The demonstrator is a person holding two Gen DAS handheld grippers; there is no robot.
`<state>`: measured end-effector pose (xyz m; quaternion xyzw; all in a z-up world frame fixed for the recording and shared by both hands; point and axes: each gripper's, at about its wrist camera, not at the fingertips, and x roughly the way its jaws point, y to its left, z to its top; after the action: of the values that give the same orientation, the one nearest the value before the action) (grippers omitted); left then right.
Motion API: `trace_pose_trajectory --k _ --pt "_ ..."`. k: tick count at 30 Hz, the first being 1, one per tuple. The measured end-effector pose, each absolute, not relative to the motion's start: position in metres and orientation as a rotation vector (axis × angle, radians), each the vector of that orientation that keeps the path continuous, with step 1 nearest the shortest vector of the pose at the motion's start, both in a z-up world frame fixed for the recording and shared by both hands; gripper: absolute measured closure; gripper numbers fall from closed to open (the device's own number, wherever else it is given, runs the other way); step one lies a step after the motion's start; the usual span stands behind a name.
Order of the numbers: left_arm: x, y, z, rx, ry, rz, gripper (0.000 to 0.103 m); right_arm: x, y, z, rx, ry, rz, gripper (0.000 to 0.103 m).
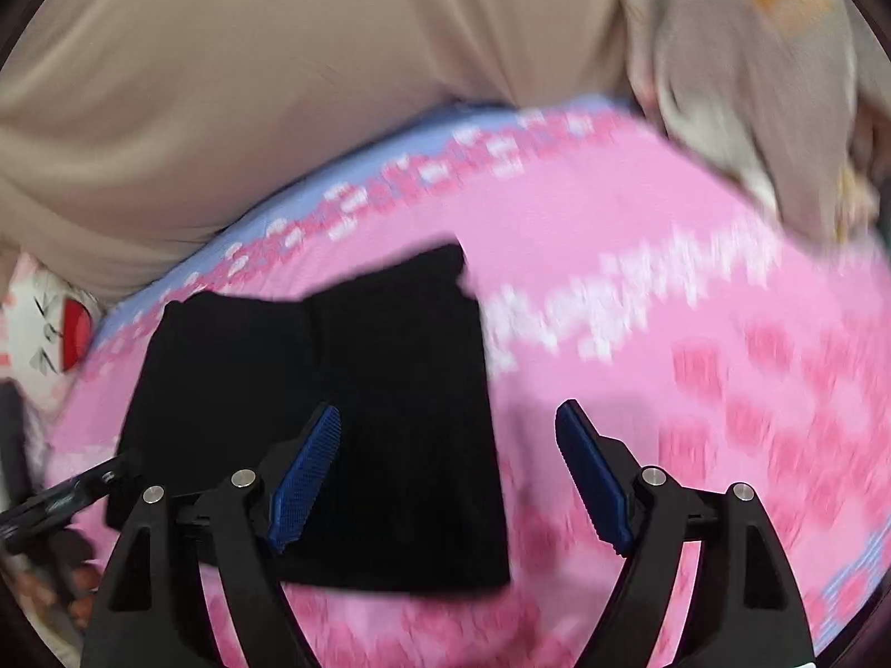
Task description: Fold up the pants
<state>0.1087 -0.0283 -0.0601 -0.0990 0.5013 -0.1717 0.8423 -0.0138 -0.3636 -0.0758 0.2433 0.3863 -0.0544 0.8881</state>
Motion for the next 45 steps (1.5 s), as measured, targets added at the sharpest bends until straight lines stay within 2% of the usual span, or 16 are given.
trace_pose_trajectory --k 4,5,6,8,12,15,17,18,23,26,28,29,34,37,39,45 --pt "0.113 -0.036 -0.074 -0.269 1.101 -0.432 0.006 -0.012 -0.366 -0.107 0.649 0.833 -0.013 0.027" --pt "0.113 -0.04 -0.074 -0.253 1.096 -0.452 0.028 -0.01 -0.362 -0.107 0.645 0.807 -0.011 0.03" --pt "0.112 -0.041 -0.071 -0.255 1.088 -0.505 0.041 -0.005 -0.352 -0.108 0.627 0.815 0.013 0.048" --pt "0.11 -0.036 -0.058 -0.242 1.061 -0.514 0.073 -0.001 -0.338 -0.099 0.593 0.806 -0.003 0.057" --pt "0.106 0.003 -0.023 -0.261 1.015 -0.527 0.079 0.002 -0.298 -0.059 0.53 0.761 0.111 0.067" --pt "0.095 0.033 -0.022 -0.199 1.021 -0.45 0.068 0.012 -0.277 -0.069 0.532 0.813 0.176 0.064" --pt "0.09 0.05 -0.037 -0.176 1.057 -0.356 0.044 0.013 -0.276 -0.091 0.529 0.881 0.089 0.055" --pt "0.084 0.055 -0.042 -0.148 1.05 -0.297 0.044 0.008 -0.281 -0.092 0.567 0.876 0.078 0.052" --pt "0.054 0.072 -0.022 -0.022 0.868 -0.101 0.015 -0.006 -0.271 -0.022 0.409 0.718 -0.068 0.047" --pt "0.051 0.053 -0.003 0.051 0.771 -0.075 0.012 0.019 -0.229 0.018 0.218 0.653 0.02 0.045" --pt "0.054 0.035 -0.001 0.09 0.762 -0.097 0.012 0.047 -0.196 0.022 0.109 0.661 0.069 0.078" --pt "0.056 0.03 -0.002 0.099 0.767 -0.118 0.012 0.06 -0.185 0.017 0.074 0.685 0.086 0.103" --pt "0.075 0.002 -0.026 0.174 0.836 -0.136 0.011 0.146 -0.201 -0.068 0.037 0.951 0.0 0.103" --pt "0.077 0.0 -0.04 0.162 0.878 -0.135 0.01 0.135 -0.218 -0.049 0.212 0.914 -0.005 0.103" --pt "0.076 0.002 -0.042 0.157 0.88 -0.125 0.007 0.121 -0.201 -0.024 0.188 0.827 0.063 0.094" --pt "0.078 0.004 -0.044 0.139 0.889 -0.156 0.005 0.138 -0.234 -0.061 0.122 0.897 -0.133 0.103"
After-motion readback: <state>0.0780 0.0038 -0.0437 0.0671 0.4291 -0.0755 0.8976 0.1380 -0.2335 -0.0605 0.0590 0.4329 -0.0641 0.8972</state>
